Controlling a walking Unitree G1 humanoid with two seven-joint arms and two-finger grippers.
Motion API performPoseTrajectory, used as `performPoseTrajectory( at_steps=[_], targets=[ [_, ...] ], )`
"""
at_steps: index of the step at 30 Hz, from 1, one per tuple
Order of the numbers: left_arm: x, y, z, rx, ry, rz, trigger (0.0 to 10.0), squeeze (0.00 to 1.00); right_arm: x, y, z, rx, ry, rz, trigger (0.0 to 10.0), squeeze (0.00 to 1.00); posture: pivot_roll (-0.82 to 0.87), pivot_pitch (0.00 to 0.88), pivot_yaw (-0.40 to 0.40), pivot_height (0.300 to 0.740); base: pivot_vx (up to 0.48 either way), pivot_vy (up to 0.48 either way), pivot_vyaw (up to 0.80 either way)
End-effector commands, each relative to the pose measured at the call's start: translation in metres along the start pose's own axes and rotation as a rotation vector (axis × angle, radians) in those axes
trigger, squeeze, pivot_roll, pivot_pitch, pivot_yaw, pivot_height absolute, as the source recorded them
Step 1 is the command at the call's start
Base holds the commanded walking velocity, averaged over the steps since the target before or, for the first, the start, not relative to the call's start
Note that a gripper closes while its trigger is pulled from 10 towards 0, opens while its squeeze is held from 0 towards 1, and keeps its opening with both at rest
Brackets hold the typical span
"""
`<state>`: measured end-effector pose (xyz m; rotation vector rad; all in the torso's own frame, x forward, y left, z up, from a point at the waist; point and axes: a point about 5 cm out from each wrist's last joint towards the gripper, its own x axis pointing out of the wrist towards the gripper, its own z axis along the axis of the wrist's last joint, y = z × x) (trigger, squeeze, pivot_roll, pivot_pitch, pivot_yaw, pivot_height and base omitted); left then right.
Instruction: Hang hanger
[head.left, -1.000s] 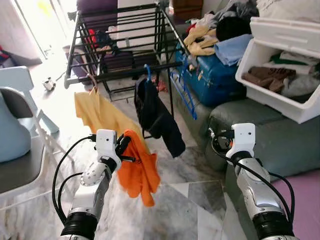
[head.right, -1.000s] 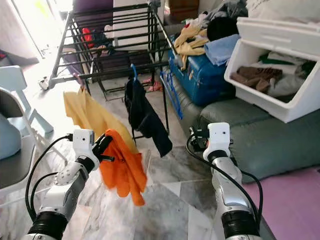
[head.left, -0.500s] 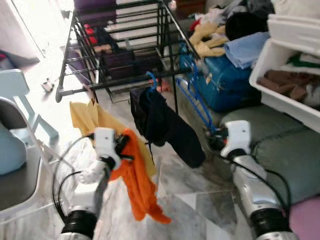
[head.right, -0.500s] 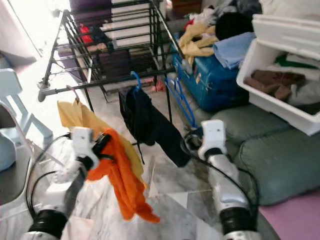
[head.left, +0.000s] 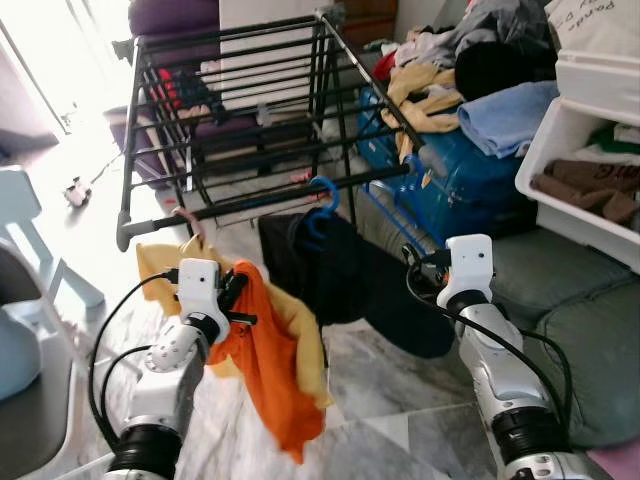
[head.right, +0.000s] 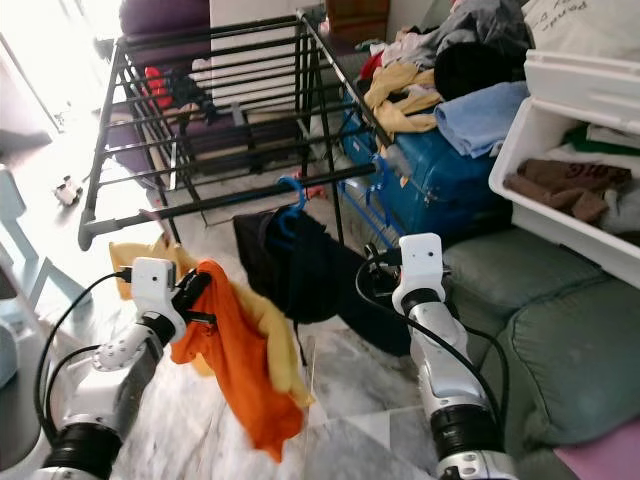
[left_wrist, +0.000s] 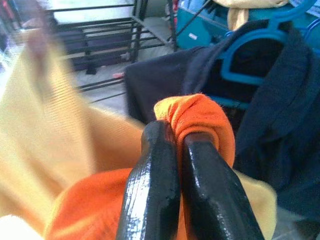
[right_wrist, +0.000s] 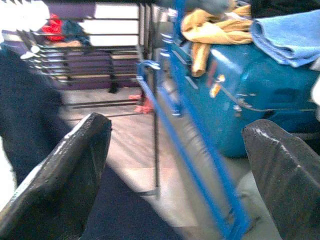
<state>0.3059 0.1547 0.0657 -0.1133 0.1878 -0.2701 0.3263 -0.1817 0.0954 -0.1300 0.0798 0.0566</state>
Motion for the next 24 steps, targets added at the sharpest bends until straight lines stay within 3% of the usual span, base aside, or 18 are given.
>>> performPoseTrajectory(
  at_steps=[1, 15, 16, 24],
  targets=[
    [0.001, 0.005, 0.011, 0.014, -0.029, 0.004, 10.0, 0.0, 0.004, -0.001, 0.006, -0.014, -0.02, -0.03, 10.0, 0.0, -0.12, 0.0, 0.063, 0.74, 0.0, 0.0, 0.0],
    [0.001, 0.005, 0.009, 0.011, -0.012, -0.002, 10.0, 0.0, 0.012, 0.0, 0.0, -0.032, 0.063, 0.051, 10.0, 0.0, -0.12, 0.0, 0.064, 0.74, 0.0, 0.0, 0.0],
    [0.001, 0.005, 0.009, 0.012, -0.01, -0.002, 10.0, 0.0, 0.015, -0.006, -0.004, -0.053, 0.115, 0.03, 10.0, 0.0, -0.12, 0.0, 0.065, 0.74, 0.0, 0.0, 0.0],
    [0.001, 0.005, 0.008, 0.012, 0.001, -0.004, 10.0, 0.0, 0.024, -0.028, 0.001, -0.095, 0.156, -0.005, 10.0, 0.0, -0.12, 0.0, 0.063, 0.74, 0.0, 0.0, 0.0]
  ],
)
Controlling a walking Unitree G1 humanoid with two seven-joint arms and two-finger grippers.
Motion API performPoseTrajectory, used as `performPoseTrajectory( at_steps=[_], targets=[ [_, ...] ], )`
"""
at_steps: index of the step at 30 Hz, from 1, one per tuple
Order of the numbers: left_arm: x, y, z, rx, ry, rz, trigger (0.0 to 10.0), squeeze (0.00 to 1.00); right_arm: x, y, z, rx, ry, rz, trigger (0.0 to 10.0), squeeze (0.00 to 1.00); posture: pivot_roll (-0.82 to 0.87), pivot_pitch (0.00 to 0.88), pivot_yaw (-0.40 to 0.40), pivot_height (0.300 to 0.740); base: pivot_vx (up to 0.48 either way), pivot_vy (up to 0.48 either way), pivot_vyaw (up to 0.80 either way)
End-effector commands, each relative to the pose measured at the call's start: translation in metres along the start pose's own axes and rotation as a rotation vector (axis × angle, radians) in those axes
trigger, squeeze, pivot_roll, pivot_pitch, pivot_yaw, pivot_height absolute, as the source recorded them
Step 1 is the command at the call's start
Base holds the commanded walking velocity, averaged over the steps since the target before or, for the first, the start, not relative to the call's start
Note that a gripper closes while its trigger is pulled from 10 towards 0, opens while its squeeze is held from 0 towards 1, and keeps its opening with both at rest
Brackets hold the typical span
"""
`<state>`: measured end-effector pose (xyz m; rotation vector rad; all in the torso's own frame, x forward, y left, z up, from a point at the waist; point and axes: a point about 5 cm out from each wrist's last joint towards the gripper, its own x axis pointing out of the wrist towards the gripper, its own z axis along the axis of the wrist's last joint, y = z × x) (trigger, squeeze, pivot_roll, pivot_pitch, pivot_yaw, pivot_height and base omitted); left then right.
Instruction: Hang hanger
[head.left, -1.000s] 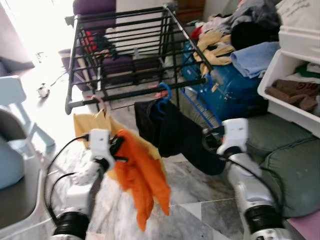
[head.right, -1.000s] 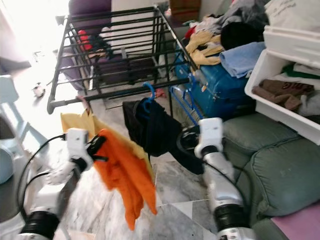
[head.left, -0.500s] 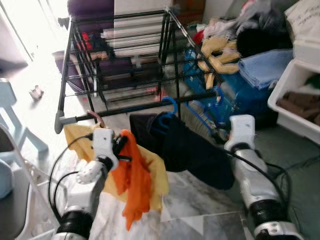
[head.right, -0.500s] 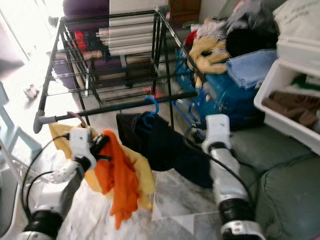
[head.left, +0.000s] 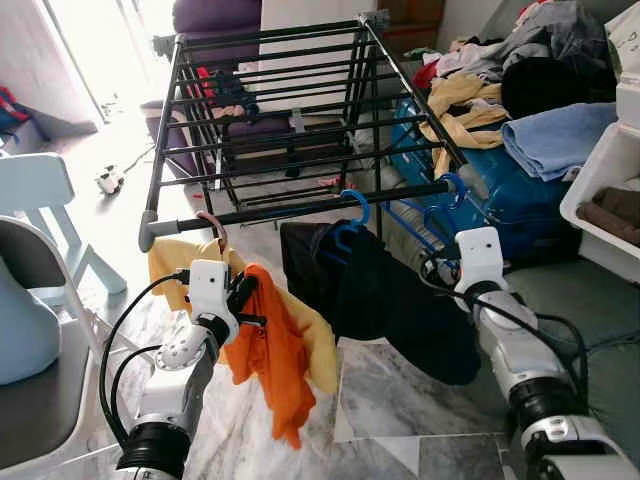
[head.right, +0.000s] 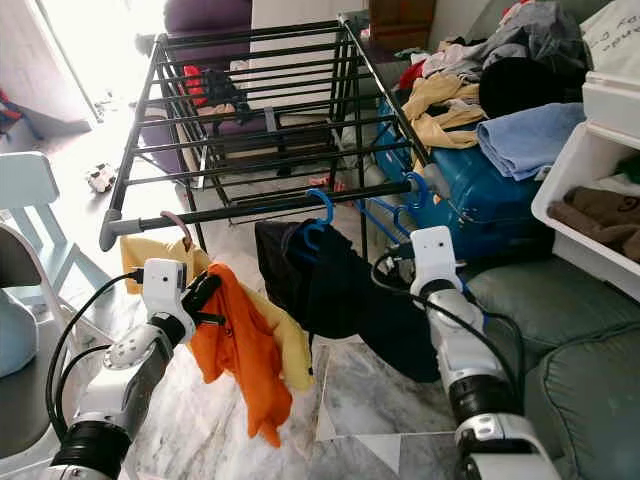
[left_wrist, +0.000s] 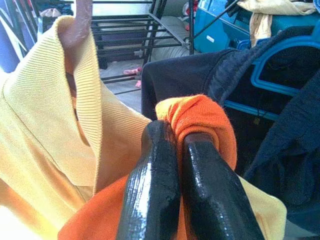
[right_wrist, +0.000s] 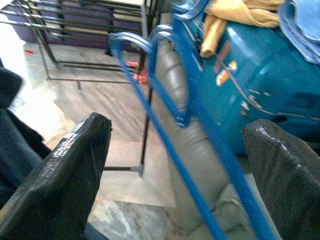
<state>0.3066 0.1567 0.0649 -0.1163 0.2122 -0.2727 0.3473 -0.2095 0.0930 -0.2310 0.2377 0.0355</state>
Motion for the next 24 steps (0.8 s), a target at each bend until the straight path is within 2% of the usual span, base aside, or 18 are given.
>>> performPoseTrajectory(
  at_steps=[1, 5, 9, 14, 17, 18, 19, 20, 24],
  targets=[
    [0.0, 0.003, 0.008, 0.019, -0.023, -0.003, 10.0, 0.0, 0.004, -0.003, 0.009, 0.001, -0.012, 0.007, 10.0, 0.0, -0.12, 0.0, 0.063, 0.74, 0.0, 0.0, 0.0],
    [0.0, 0.003, 0.008, 0.02, -0.02, -0.003, 10.0, 0.0, 0.006, -0.009, 0.014, -0.009, -0.029, -0.006, 10.0, 0.0, -0.12, 0.0, 0.063, 0.74, 0.0, 0.0, 0.0],
    [0.0, 0.004, 0.008, 0.021, -0.013, -0.005, 10.0, 0.0, 0.006, -0.02, 0.01, -0.036, -0.001, -0.02, 10.0, 0.0, -0.12, 0.0, 0.066, 0.74, 0.0, 0.0, 0.0],
    [-0.001, 0.004, 0.008, 0.026, -0.003, -0.01, 10.0, 0.0, 0.008, -0.024, 0.002, -0.055, 0.069, 0.077, 10.0, 0.0, -0.11, 0.0, 0.075, 0.74, 0.0, 0.0, 0.0],
    [-0.001, 0.006, 0.008, 0.036, 0.007, -0.016, 10.0, 0.0, 0.009, -0.029, 0.002, -0.1, 0.107, 0.106, 10.0, 0.0, -0.11, 0.0, 0.084, 0.74, 0.0, 0.0, 0.0],
    [-0.001, 0.006, 0.008, 0.038, 0.008, -0.016, 10.0, 0.0, 0.01, -0.031, 0.004, -0.113, 0.11, 0.101, 7.5, 0.0, -0.11, 0.0, 0.085, 0.74, 0.0, 0.0, 0.0],
    [-0.001, 0.007, 0.008, 0.039, 0.009, -0.015, 10.0, 0.0, 0.011, -0.033, 0.005, -0.122, 0.111, 0.095, 7.5, 0.0, -0.11, 0.0, 0.085, 0.74, 0.0, 0.0, 0.0],
    [-0.001, 0.007, 0.008, 0.042, 0.013, -0.015, 10.0, 0.0, 0.012, -0.034, 0.007, -0.132, 0.115, 0.096, 0.0, 0.0, -0.1, 0.0, 0.089, 0.74, 0.0, 0.0, 0.0],
    [-0.003, 0.009, 0.007, 0.048, 0.02, -0.016, 10.0, 0.0, 0.014, -0.031, 0.011, -0.144, 0.114, 0.116, 0.0, 0.0, -0.1, 0.0, 0.092, 0.74, 0.0, 0.0, 0.0]
  ],
)
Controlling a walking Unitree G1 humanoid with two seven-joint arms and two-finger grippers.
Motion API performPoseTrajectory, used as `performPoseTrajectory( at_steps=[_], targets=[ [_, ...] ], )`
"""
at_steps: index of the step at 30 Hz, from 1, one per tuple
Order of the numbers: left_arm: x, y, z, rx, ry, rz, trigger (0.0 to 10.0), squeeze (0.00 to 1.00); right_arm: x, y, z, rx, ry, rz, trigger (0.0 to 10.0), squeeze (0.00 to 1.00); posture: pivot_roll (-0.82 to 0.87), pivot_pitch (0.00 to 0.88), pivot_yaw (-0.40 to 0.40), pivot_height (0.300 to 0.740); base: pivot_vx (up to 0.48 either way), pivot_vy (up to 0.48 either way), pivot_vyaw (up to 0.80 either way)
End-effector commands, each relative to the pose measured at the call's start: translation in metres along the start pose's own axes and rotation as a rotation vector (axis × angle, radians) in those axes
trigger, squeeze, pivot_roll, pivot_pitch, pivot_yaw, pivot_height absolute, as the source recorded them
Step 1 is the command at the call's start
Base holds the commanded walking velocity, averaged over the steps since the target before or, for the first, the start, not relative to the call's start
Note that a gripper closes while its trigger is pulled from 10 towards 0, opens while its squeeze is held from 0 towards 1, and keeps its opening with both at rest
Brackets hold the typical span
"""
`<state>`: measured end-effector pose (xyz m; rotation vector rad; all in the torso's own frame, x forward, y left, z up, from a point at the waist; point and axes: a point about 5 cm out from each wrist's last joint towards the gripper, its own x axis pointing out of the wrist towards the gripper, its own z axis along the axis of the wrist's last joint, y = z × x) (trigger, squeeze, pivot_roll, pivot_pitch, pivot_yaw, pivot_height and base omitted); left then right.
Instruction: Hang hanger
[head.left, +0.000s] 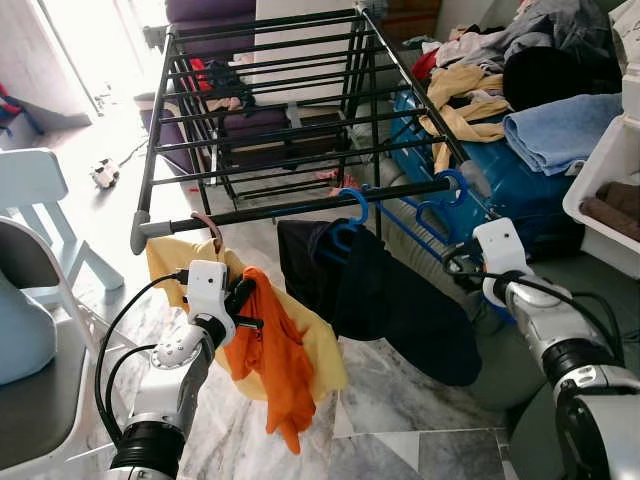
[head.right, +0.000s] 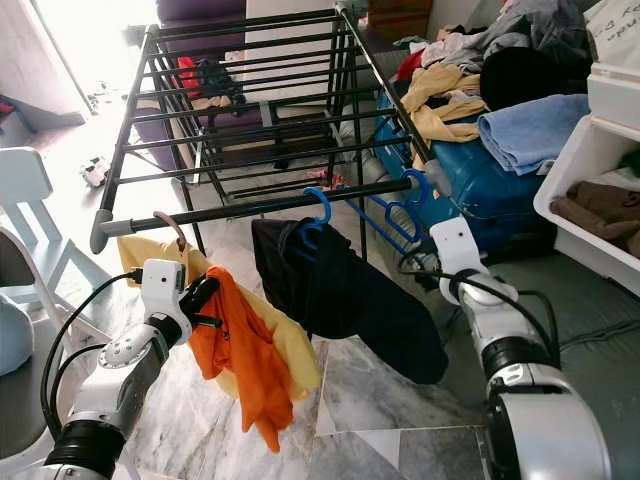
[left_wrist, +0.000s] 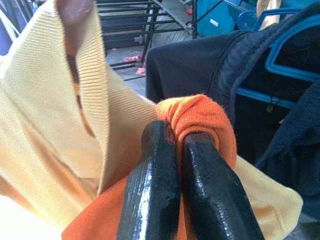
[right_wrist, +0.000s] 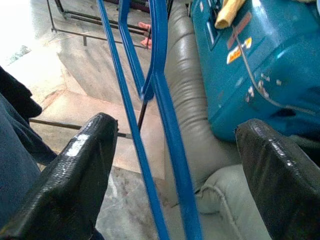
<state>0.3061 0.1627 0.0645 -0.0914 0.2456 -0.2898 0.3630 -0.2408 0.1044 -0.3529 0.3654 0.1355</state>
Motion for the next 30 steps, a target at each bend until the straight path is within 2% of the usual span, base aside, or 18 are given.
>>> performPoseTrajectory(
  at_steps=[1, 12, 30],
  targets=[
    [-0.0018, 0.0039, 0.0072, 0.029, -0.015, -0.003, 10.0, 0.0, 0.0027, 0.0033, 0.0066, -0.018, -0.009, 0.023, 0.0, 0.0, -0.09, 0.0, 0.092, 0.74, 0.0, 0.0, 0.0],
    [-0.0037, 0.0044, 0.007, 0.038, -0.002, -0.006, 10.0, 0.0, 0.0053, 0.0123, 0.0047, -0.004, 0.011, 0.058, 0.0, 0.0, -0.09, 0.0, 0.093, 0.74, 0.0, 0.0, 0.0],
    [-0.0017, 0.0017, 0.0065, 0.036, 0.009, -0.01, 10.0, 0.0, 0.0047, 0.009, 0.0031, 0.002, 0.021, 0.038, 0.0, 0.0, -0.09, 0.0, 0.09, 0.74, 0.0, 0.0, 0.0]
  ],
)
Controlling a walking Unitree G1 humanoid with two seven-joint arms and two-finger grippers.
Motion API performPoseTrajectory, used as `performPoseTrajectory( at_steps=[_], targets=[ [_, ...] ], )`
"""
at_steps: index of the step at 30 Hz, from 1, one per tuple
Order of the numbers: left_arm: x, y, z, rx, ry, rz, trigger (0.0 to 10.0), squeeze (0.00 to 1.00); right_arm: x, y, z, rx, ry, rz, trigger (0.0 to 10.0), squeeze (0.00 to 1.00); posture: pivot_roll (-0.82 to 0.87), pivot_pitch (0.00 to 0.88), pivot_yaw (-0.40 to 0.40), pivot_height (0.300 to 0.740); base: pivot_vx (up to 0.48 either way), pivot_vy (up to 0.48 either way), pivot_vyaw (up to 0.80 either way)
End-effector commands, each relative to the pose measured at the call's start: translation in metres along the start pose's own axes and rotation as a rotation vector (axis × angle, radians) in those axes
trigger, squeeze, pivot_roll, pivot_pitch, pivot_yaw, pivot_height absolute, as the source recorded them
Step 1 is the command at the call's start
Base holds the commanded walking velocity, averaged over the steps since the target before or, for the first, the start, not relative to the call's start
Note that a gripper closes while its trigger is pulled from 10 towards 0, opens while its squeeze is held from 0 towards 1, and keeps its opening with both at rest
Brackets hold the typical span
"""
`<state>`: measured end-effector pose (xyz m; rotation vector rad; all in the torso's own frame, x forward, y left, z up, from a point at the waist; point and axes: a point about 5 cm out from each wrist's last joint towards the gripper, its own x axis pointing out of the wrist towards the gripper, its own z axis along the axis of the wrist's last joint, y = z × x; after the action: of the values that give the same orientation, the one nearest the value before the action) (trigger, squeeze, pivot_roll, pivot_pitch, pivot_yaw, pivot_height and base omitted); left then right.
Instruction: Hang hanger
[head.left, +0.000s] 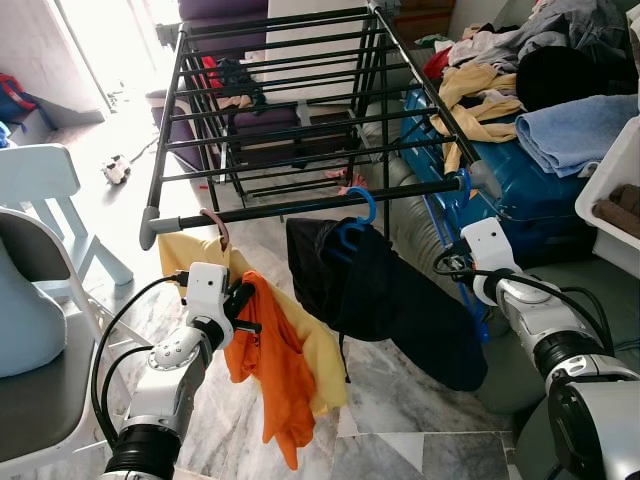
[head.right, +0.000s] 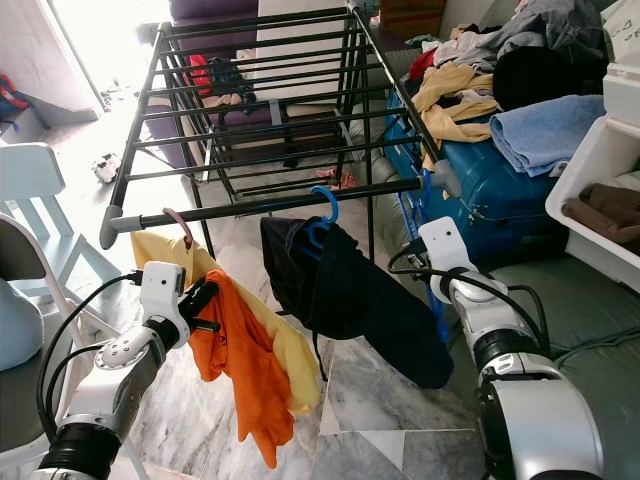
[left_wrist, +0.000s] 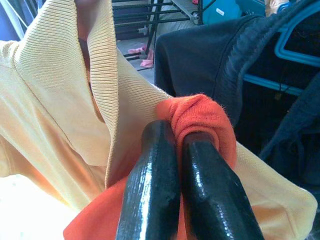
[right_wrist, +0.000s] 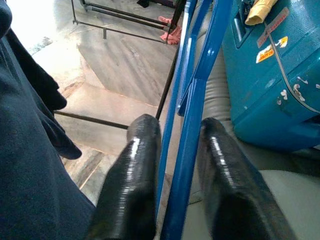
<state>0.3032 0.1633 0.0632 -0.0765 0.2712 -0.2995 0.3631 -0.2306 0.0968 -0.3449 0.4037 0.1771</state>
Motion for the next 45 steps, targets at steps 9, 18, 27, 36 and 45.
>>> performPoseTrajectory(
  at_steps=[9, 18, 27, 36, 45],
  targets=[
    [0.002, 0.001, 0.008, 0.022, -0.019, 0.003, 10.0, 0.0, 0.002, -0.002, 0.009, 0.0, -0.016, -0.01, 0.0, 0.0, -0.09, 0.0, 0.089, 0.74, 0.0, 0.0, 0.0],
    [0.001, 0.001, 0.008, 0.055, -0.021, 0.023, 10.0, 0.0, 0.002, -0.003, 0.014, 0.01, -0.05, -0.04, 0.0, 0.0, -0.1, 0.0, 0.086, 0.74, 0.0, 0.0, 0.0],
    [0.001, 0.006, 0.008, 0.057, -0.026, 0.079, 10.0, 0.0, 0.0, -0.007, 0.028, 0.098, -0.184, -0.114, 2.5, 0.0, -0.1, 0.0, 0.072, 0.74, 0.0, 0.0, 0.0],
    [0.005, 0.0, 0.01, 0.059, -0.047, 0.078, 10.0, 0.0, -0.007, 0.014, -0.005, 0.142, -0.198, -0.096, 10.0, 0.0, -0.13, 0.0, 0.074, 0.74, 0.0, 0.0, 0.0],
    [0.008, -0.002, 0.013, 0.06, -0.057, 0.07, 10.0, 0.0, -0.012, 0.016, -0.01, 0.169, -0.21, -0.127, 10.0, 0.0, -0.13, 0.0, 0.081, 0.74, -0.213, 0.0, 0.0]
  ],
)
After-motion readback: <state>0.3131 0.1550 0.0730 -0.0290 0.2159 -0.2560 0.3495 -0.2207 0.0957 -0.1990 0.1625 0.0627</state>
